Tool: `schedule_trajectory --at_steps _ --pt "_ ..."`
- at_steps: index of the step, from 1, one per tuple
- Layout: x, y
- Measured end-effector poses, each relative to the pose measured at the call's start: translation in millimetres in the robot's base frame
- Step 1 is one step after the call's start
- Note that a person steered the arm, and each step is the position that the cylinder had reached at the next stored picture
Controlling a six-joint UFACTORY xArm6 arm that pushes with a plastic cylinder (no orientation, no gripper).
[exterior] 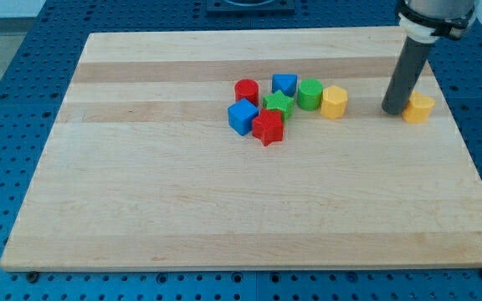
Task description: Keep yellow blocks and green circle in a diagonal line
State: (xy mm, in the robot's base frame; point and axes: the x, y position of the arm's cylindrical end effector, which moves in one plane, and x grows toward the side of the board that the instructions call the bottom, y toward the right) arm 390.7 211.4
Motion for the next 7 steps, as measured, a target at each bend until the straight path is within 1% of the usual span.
schedule_trajectory --at_steps 3,5,6,7 --pt "-2 4" --pt "-38 -1" --pt "-56 -26" --pt "-57 -63"
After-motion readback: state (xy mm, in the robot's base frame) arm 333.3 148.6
